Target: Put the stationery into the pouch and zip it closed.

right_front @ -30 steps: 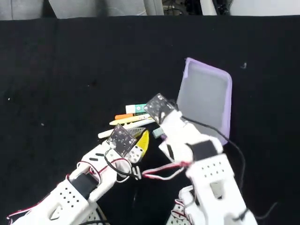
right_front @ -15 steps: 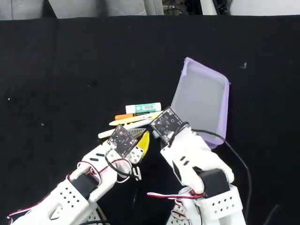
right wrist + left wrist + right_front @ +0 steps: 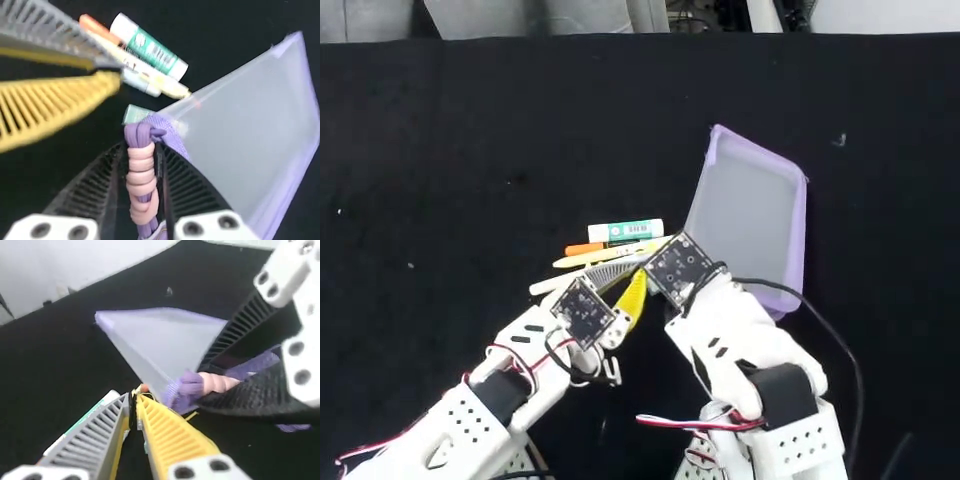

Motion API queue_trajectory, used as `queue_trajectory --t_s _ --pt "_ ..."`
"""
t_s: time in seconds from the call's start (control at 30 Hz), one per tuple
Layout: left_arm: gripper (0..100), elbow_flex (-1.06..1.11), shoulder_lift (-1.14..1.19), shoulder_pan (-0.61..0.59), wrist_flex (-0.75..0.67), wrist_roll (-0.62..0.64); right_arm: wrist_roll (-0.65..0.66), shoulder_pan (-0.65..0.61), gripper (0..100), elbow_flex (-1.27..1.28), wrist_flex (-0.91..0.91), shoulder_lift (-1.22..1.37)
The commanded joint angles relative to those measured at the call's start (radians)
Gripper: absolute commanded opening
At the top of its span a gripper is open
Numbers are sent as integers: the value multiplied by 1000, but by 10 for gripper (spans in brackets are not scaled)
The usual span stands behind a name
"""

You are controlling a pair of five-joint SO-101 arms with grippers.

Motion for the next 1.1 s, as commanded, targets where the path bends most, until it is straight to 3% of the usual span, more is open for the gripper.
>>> queue_trajectory --t_s 0.0,0.07,0.2,0.43,1.07 --pt "128 22 -8 47 -37 -5 -5 -17 11 -105 3 -15" --pt "169 22 -8 54 -35 -2 -5 -17 11 -117 3 -15" --pt "158 22 -8 56 -35 35 -6 -26 11 -120 3 -15" --pt "159 22 -8 48 -21 55 -6 -138 11 -150 46 -15" --pt "155 22 -9 42 14 54 -3 -135 11 -153 63 -15"
